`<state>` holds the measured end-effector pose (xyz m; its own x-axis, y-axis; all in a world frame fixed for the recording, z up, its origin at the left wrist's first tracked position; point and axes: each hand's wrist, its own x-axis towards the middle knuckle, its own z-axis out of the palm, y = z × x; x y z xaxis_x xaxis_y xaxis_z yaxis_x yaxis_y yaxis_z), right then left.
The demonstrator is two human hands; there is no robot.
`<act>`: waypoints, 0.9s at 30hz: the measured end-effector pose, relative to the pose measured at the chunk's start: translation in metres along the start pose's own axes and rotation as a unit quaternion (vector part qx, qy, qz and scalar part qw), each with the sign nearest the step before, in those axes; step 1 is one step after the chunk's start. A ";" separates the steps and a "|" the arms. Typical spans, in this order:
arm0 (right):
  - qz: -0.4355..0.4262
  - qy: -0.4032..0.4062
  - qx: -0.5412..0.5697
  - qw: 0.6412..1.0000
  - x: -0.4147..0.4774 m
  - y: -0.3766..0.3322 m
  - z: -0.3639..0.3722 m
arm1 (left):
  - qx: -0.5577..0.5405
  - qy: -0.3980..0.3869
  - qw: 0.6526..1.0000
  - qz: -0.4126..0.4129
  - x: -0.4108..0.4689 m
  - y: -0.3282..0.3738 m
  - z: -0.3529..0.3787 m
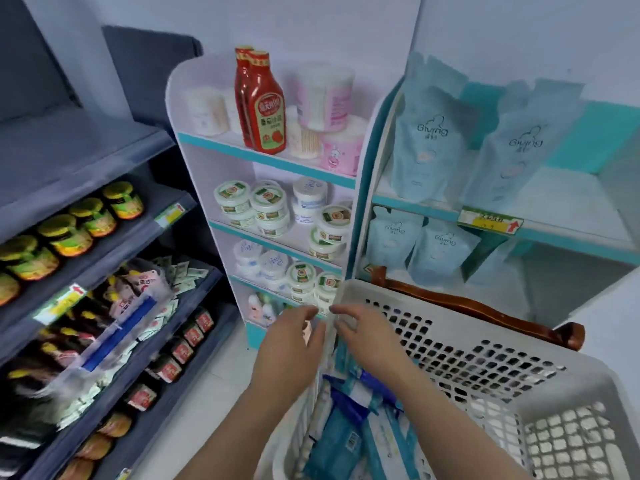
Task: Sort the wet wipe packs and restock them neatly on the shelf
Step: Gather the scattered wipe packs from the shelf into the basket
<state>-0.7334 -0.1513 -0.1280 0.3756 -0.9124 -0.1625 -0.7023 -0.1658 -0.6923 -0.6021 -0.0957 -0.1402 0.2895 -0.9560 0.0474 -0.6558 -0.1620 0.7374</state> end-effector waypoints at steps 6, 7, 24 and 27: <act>-0.151 0.003 -0.048 0.987 0.035 -0.141 0.031 | 0.110 0.107 0.988 0.016 0.020 -0.035 -0.136; -0.174 -0.001 -0.049 0.984 0.041 -0.166 0.040 | 0.121 0.125 0.985 0.016 0.022 -0.044 -0.161; -0.375 -0.130 -0.076 0.915 0.129 -0.520 0.269 | 0.269 0.280 0.894 -0.224 0.013 -0.286 -0.504; -0.375 -0.174 -0.100 0.905 0.146 -0.545 0.306 | 0.282 0.271 0.869 -0.302 0.003 -0.326 -0.531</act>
<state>-0.1109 -0.0795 0.0106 0.9355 -0.3476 0.0639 -0.2535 -0.7859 -0.5640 -0.0175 0.0842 -0.0230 0.8855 -0.4241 0.1897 -0.4634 -0.8349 0.2968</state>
